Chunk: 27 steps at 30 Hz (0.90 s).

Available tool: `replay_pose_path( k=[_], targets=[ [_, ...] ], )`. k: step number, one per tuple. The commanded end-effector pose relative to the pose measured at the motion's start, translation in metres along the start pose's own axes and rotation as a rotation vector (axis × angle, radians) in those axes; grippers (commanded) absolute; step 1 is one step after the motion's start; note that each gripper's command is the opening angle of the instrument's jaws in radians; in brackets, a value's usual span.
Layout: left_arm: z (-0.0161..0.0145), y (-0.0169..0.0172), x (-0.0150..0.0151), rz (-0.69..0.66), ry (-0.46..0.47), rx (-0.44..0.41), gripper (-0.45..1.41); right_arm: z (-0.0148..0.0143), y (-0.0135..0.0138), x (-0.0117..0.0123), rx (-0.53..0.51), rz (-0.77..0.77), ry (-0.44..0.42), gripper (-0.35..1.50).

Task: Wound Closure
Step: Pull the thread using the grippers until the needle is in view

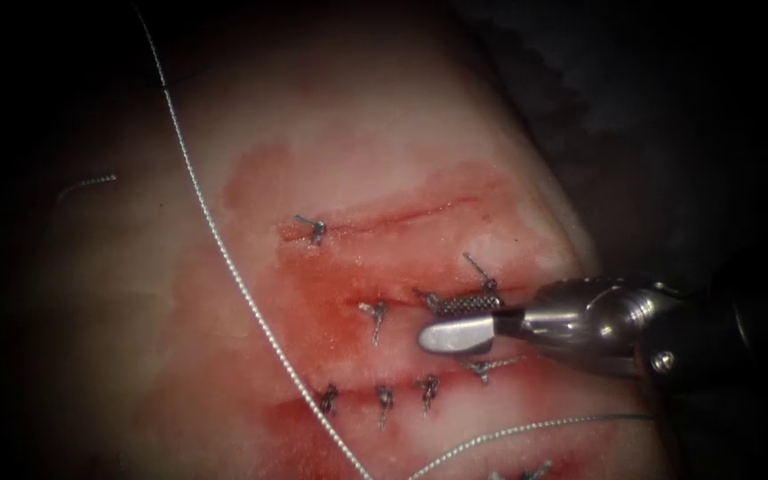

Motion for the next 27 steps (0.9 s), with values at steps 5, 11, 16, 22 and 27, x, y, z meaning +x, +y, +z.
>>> replay_pose_path(
  k=[5,11,16,22,27],
  targets=[
    [0.0003,-0.0002,-0.0019,0.006,-0.029,-0.051,-0.45,-0.0031,-0.0011,0.0034,-0.013,-0.051,0.129,0.96],
    [0.0005,-0.0001,-0.0009,0.018,-0.051,-0.066,-0.45,-0.0071,-0.0003,0.0025,0.000,-0.121,0.116,0.96],
    [0.0009,-0.0006,0.0001,0.025,-0.061,-0.067,-0.43,-0.0095,0.0010,0.0025,0.000,-0.233,0.149,0.90],
    [0.0011,-0.0009,0.0004,0.030,-0.068,-0.063,-0.45,-0.0096,0.0016,0.0032,0.105,-0.397,0.295,0.84],
    [0.0012,-0.0010,0.0006,0.051,-0.063,-0.067,-0.45,-0.0088,0.0024,0.0031,0.100,-0.462,0.315,0.76]
  ],
)
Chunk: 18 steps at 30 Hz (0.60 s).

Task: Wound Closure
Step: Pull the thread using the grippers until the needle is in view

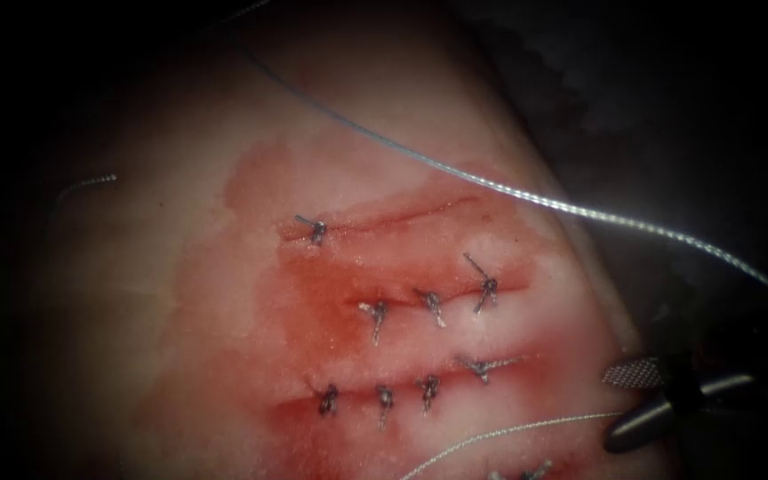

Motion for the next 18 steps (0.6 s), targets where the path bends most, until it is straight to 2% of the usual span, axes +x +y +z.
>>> replay_pose_path(
  k=[1,10,18],
  targets=[
    [0.0011,0.0000,0.0000,0.006,-0.006,0.004,-0.45,0.0015,0.0003,-0.0001,-0.001,-0.011,0.008,0.74],
    [0.0015,-0.0009,0.0010,-0.007,0.002,0.010,-0.43,0.0050,-0.0002,-0.0007,0.086,-0.086,0.127,0.56],
    [0.0015,-0.0011,0.0011,-0.016,0.002,0.015,-0.42,0.0060,-0.0008,0.0001,0.145,-0.117,0.246,0.34]
  ],
)
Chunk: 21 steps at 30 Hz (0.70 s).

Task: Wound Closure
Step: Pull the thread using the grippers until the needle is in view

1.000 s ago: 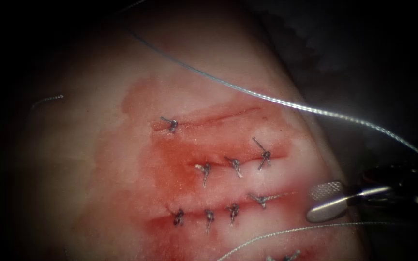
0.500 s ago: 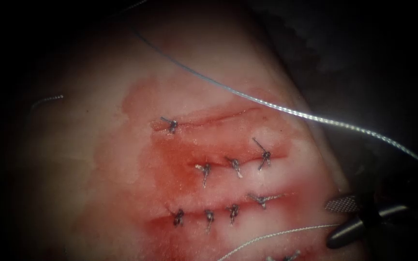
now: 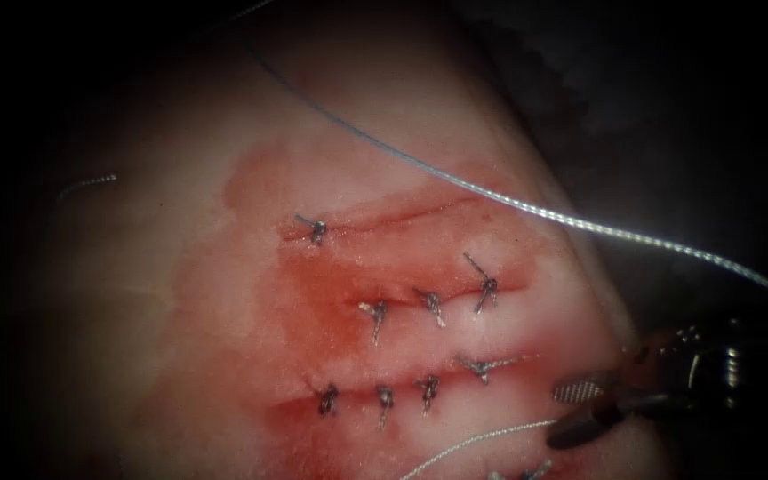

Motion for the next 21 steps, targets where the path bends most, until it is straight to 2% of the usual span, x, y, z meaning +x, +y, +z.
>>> replay_pose_path(
  k=[1,14,15,16,18,21],
  targets=[
    [0.0011,0.0000,-0.0002,-0.001,-0.004,0.005,-0.42,0.0009,0.0002,0.0000,-0.004,-0.001,-0.001,0.34],
    [0.0011,-0.0001,-0.0001,-0.020,0.005,0.007,-0.40,0.0032,0.0009,0.0008,-0.010,-0.018,0.042,0.31],
    [0.0011,-0.0001,-0.0001,-0.024,0.007,0.007,-0.38,0.0033,0.0009,0.0008,-0.010,-0.019,0.042,0.19],
    [0.0011,-0.0001,0.0000,-0.023,0.007,0.008,-0.38,0.0032,0.0009,0.0007,-0.007,-0.024,0.050,-0.01],
    [0.0011,-0.0001,0.0000,-0.022,0.007,0.009,-0.38,0.0032,0.0009,0.0007,-0.006,-0.023,0.053,-0.06],
    [0.0012,-0.0003,0.0001,-0.023,0.011,0.010,-0.38,0.0028,0.0008,0.0004,-0.010,0.003,0.059,-0.35]
  ],
)
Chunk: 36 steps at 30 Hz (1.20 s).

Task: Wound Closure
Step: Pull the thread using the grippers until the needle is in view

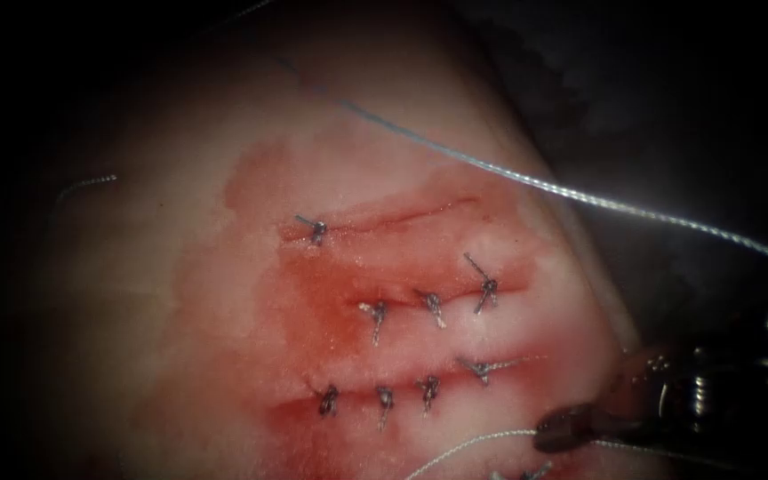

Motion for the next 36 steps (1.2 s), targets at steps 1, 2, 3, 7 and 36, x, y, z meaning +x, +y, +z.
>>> replay_pose_path(
  k=[1,2,3,7,36],
  targets=[
    [0.0011,0.0001,-0.0001,0.003,-0.003,0.002,-0.38,0.0006,0.0001,-0.0003,-0.004,0.004,-0.001,-0.35],
    [0.0011,-0.0001,0.0001,0.002,0.001,0.002,-0.38,-0.0004,0.0000,-0.0008,0.022,0.034,-0.012,-0.35],
    [0.0011,-0.0001,0.0001,0.002,0.001,0.003,-0.38,-0.0007,-0.0001,-0.0010,0.036,0.041,-0.019,-0.35],
    [0.0012,-0.0002,0.0003,-0.006,0.004,0.007,-0.38,-0.0025,-0.0005,-0.0021,0.078,0.059,-0.041,-0.35],
    [0.0024,-0.0010,0.0058,0.002,0.175,0.015,-0.45,-0.0242,-0.0234,-0.0280,0.679,0.250,-0.665,-0.35]
  ],
)
